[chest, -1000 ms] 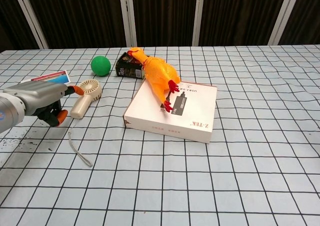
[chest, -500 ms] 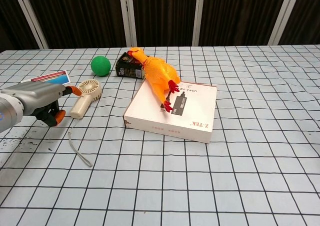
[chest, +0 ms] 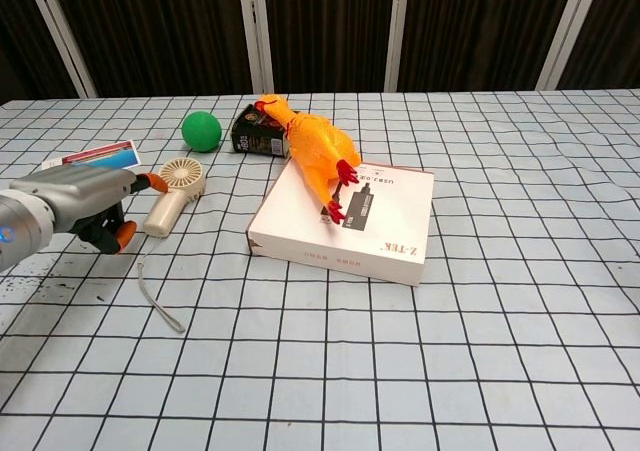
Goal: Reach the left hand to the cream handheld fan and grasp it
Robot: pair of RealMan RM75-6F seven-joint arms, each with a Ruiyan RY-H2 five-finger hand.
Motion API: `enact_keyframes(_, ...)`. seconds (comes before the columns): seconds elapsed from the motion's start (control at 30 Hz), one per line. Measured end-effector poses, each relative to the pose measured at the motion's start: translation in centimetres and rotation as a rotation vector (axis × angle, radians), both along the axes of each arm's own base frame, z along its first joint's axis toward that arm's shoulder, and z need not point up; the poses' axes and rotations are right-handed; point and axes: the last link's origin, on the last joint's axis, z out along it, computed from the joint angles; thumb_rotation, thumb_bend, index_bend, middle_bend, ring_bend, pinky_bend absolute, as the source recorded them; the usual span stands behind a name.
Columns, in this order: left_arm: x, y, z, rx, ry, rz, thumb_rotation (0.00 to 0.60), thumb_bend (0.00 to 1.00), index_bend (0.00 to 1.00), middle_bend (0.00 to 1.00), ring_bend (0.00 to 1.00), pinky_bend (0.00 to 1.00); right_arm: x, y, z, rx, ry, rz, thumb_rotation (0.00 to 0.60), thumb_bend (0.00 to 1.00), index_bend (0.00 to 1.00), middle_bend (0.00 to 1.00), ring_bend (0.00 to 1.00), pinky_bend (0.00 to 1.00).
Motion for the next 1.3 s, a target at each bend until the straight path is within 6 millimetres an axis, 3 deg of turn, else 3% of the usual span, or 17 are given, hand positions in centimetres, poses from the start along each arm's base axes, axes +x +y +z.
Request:
enact_keyframes(0.37,0.1,-0.3,0.5,0.002,-0.008,-0.013,0.600,0.83,0.11,0.90,0.76,0.90,0.0,0.0,-0.1,0.003,0.003,-0.001,0.600,0.29,0.00,0.00,0.00,0.06)
enact_keyframes(1.3,-1.1,-0.1,-1.5,-0.043,0.024,0.025,0.600,0.83,0.10,0.89,0.76,0.90,0.0,0.0,-0.2,0.005,-0.003,-0.001,0.600,0.29,0.00,0.00,0.00,0.06)
